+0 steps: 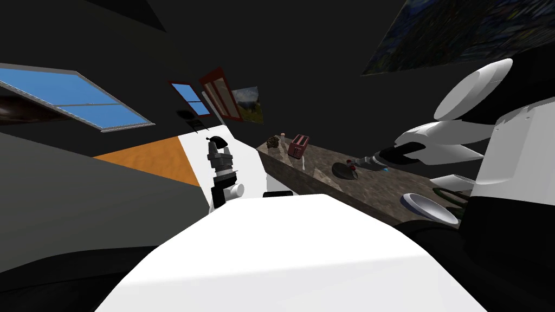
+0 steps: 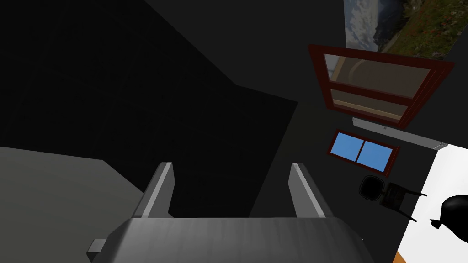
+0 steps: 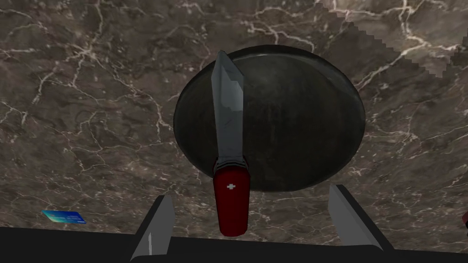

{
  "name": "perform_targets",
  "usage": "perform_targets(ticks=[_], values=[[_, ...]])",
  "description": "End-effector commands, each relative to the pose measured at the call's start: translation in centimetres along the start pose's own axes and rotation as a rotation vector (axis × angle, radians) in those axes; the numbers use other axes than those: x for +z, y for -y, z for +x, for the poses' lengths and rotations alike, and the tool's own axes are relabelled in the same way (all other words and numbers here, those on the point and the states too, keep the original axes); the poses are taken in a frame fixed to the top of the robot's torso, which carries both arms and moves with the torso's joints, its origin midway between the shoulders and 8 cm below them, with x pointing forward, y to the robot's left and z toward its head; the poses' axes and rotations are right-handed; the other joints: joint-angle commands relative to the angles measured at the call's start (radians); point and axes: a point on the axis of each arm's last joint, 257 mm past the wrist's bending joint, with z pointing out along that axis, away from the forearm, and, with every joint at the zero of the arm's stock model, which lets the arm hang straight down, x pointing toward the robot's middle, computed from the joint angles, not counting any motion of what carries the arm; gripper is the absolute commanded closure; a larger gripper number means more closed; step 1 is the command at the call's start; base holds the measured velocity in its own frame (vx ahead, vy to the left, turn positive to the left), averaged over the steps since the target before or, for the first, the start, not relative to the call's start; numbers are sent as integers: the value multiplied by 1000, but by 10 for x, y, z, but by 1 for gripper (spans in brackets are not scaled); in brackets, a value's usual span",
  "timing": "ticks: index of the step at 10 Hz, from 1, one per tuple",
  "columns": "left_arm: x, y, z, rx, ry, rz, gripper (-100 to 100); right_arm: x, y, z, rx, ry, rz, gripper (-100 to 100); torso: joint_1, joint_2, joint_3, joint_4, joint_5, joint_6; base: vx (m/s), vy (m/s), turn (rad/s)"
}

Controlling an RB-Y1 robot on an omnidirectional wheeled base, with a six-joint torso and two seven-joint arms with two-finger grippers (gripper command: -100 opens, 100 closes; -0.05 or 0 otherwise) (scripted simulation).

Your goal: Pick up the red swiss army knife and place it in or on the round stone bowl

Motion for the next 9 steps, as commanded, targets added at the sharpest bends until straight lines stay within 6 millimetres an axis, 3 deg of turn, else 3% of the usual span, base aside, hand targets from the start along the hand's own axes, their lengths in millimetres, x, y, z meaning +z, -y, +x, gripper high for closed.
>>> perform_targets(ticks=[1,2,3,4,7,8,9], values=[[0,0,0,0,0,0,0,-3,3,-19,-19,37,7,-100,0,0,0,0,0,0,1,3,29],[0,0,0,0,0,0,0,-3,3,-21,-21,41,8,-100,-1,1,0,0,0,0,0,0,0],[0,0,0,0,0,0,0,3,-16,-23,-50,8,-12,-100,-2,1,1,0,-1,0,17,12,-304],[0,0,0,0,0,0,0,4,-16,-23,-39,3,-16,-100,-1,0,0,0,-1,2,27,30,-278],[0,0,0,0,0,0,0,-8,-16,-60,-79,73,-6,-100,-1,0,0,0,0,0,4,5,-18],[0,0,0,0,0,0,0,1,-37,-57,-102,25,-28,-100,-1,1,0,0,0,0,19,13,-325],[0,0,0,0,0,0,0,-3,-40,-67,-110,42,-35,-100,-1,0,0,0,-1,2,25,30,-312]])
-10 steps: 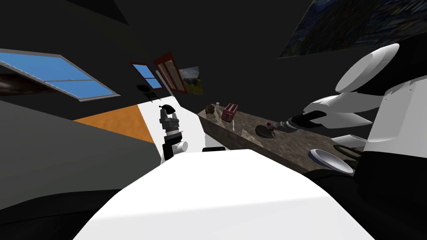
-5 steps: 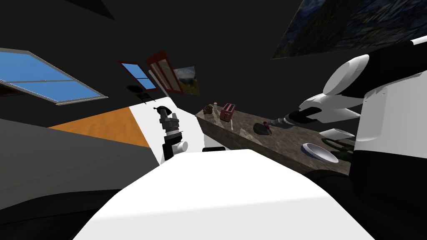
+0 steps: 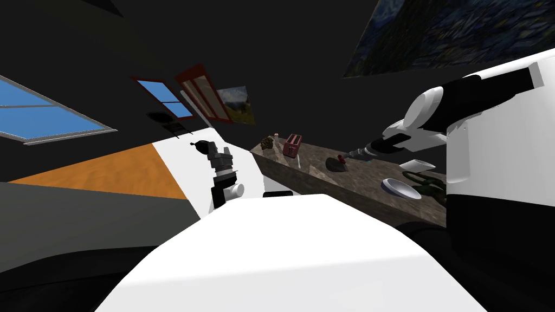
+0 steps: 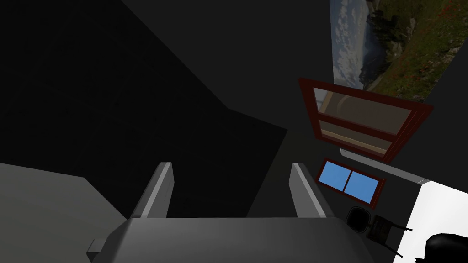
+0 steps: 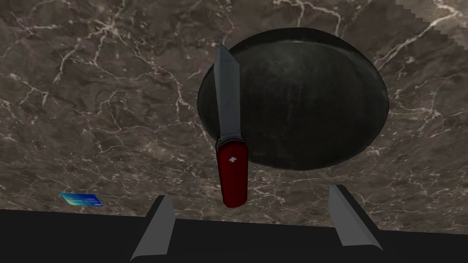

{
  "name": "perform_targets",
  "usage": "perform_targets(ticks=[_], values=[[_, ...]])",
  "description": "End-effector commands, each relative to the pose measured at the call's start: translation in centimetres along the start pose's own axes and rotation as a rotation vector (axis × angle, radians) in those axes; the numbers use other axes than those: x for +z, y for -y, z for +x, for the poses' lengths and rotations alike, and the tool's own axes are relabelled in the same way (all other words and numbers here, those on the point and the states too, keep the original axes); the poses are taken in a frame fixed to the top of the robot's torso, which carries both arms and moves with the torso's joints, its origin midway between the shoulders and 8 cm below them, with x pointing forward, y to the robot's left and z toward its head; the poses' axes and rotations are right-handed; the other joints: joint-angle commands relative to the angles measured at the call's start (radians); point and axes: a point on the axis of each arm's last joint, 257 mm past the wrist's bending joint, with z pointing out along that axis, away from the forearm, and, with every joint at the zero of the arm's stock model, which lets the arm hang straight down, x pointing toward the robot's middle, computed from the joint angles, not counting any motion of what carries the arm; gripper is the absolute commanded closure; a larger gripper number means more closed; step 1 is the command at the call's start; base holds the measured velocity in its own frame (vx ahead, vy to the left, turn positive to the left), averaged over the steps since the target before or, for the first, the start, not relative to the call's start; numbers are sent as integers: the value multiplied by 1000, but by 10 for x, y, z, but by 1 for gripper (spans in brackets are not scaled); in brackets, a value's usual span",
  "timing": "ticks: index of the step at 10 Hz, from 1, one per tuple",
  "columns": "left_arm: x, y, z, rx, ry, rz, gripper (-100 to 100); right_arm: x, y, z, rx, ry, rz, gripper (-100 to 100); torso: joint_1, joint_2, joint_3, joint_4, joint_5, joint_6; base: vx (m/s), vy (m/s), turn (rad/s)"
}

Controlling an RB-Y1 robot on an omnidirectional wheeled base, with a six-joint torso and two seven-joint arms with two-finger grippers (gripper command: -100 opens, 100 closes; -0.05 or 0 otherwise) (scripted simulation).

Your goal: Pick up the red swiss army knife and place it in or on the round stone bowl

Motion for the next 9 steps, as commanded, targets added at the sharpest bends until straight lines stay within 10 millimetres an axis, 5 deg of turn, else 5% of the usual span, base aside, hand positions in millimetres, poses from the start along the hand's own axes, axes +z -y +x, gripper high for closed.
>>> perform_targets(ticks=[1,3,4,5,8,9], values=[[0,0,0,0,0,0,0,-4,-5,-18,-19,23,-3,-100,0,0,0,0,0,0,11,21,-43],[0,0,0,0,0,0,0,-9,-5,-33,-37,53,5,-100,0,0,0,0,0,-1,0,2,31],[0,0,0,0,0,0,0,2,-28,-27,-60,1,-21,-100,-1,1,0,0,0,-1,22,10,-332],[0,0,0,0,0,0,0,4,-29,-26,-52,-6,-25,-100,-1,0,0,0,0,1,19,31,-302],[0,0,0,0,0,0,0,-9,-32,-60,-95,59,-18,-100,0,0,0,0,0,-1,3,10,1],[0,0,0,0,0,0,0,5,-57,-50,-116,-5,-47,-100,-1,1,0,0,0,-1,18,14,-348]])
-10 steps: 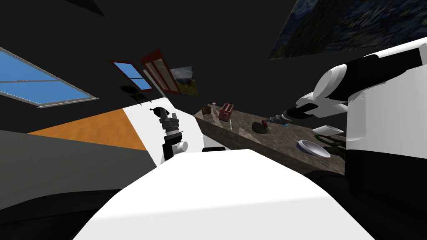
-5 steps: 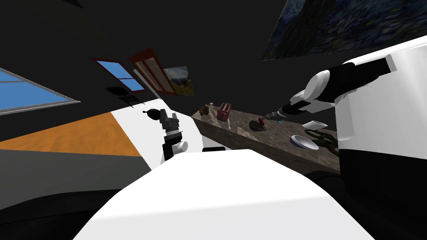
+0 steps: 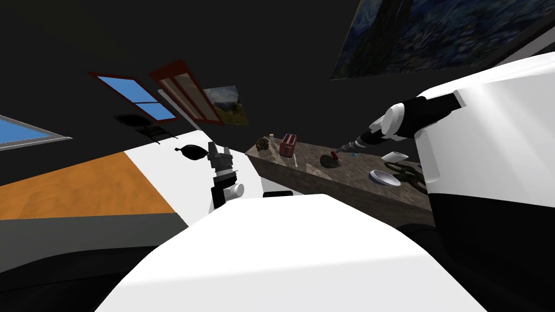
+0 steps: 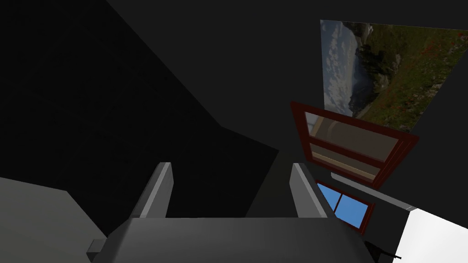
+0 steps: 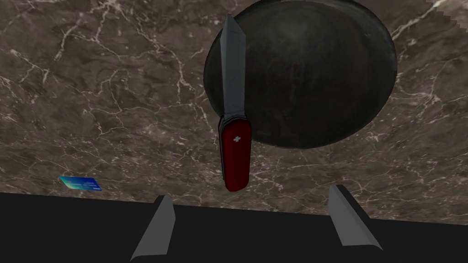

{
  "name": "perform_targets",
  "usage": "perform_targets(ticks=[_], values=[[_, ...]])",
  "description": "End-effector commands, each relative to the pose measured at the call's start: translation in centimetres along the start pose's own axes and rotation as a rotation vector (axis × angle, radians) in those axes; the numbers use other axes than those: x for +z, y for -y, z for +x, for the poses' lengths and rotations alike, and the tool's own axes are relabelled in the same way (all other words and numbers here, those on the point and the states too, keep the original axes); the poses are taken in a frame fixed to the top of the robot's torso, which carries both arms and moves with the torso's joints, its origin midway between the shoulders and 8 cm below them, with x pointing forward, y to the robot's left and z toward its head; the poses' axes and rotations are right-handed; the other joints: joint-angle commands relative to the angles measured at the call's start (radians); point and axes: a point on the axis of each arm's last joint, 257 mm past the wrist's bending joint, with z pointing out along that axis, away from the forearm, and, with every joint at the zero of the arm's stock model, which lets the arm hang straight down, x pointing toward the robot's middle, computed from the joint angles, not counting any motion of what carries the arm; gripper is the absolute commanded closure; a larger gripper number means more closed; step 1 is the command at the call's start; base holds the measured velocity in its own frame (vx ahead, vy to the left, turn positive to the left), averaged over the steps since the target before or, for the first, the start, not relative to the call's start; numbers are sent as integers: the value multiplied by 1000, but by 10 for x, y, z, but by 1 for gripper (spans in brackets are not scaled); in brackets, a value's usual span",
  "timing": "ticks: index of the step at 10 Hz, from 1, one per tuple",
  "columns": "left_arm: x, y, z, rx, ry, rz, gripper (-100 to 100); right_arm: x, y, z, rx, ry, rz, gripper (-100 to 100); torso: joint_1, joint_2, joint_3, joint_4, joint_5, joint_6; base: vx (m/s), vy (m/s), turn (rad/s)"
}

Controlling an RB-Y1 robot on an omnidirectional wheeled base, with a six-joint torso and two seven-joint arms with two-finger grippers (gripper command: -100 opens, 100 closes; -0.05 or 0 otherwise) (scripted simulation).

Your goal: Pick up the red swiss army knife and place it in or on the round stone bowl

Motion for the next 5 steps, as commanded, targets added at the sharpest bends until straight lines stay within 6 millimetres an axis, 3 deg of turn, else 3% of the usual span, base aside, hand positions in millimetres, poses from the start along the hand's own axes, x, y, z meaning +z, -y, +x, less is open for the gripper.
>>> perform_targets(ticks=[1,3,4,5], values=[[0,0,0,0,0,0,0,2,-16,-9,-16,-7,-21,-100,0,0,0,0,0,0,17,35,-260],[0,0,0,0,0,0,0,-7,-17,-33,-49,42,-10,-100,1,0,0,0,1,-2,6,14,-17],[0,0,0,0,0,0,0,-8,-17,-36,-54,49,-8,-100,0,0,0,0,1,-2,0,-4,14],[0,0,0,0,0,0,0,7,-44,-28,-74,-11,-37,-100,0,0,0,0,0,-2,14,19,-288]])
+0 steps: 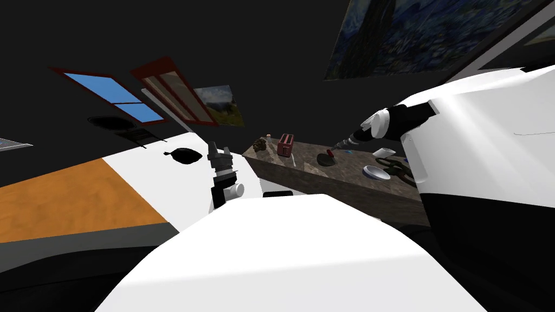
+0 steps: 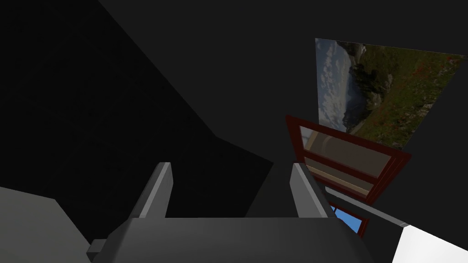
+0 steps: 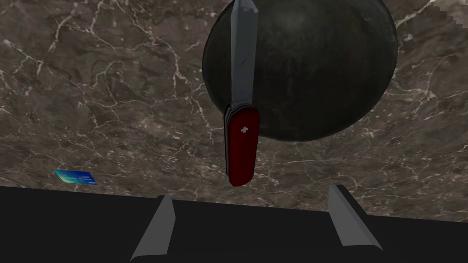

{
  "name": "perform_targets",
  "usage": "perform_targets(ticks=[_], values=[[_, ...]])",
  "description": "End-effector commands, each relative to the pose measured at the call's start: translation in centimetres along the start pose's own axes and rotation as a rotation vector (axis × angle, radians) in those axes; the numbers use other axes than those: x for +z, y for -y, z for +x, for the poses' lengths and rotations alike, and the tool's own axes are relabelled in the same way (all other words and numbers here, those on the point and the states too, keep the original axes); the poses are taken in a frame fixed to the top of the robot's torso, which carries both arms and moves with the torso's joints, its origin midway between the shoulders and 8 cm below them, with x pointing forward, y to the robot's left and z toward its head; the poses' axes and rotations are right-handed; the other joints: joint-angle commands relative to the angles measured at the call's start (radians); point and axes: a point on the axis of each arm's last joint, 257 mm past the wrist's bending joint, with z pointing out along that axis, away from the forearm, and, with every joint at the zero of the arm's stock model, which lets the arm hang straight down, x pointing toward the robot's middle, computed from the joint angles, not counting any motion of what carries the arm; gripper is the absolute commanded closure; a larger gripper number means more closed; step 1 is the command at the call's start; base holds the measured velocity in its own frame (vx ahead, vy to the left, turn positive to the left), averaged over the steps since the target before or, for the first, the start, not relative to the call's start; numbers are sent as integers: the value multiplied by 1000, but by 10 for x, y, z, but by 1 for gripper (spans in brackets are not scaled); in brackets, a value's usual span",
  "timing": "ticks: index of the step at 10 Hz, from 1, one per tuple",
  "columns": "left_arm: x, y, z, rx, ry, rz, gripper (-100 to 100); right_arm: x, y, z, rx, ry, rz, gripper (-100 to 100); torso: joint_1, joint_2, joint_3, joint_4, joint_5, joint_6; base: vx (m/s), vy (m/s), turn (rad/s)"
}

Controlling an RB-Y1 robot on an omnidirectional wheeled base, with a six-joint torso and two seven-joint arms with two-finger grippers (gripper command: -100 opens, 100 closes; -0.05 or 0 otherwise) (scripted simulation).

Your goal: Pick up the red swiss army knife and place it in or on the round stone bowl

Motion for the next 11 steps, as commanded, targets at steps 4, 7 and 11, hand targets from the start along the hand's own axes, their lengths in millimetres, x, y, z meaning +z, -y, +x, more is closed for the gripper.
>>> perform_targets(ticks=[4,7,11], values=[[0,0,0,0,0,0,0,6,-47,-24,-65,-31,-45,-100,0,0,0,0,1,-2,11,19,-180],[0,0,0,0,0,0,0,11,-82,-37,-123,-44,-70,-100,1,0,0,0,1,-2,9,28,-205],[0,0,0,0,0,0,0,9,-124,-54,-194,-44,-101,-100,0,0,0,0,0,0,13,31,-235]])
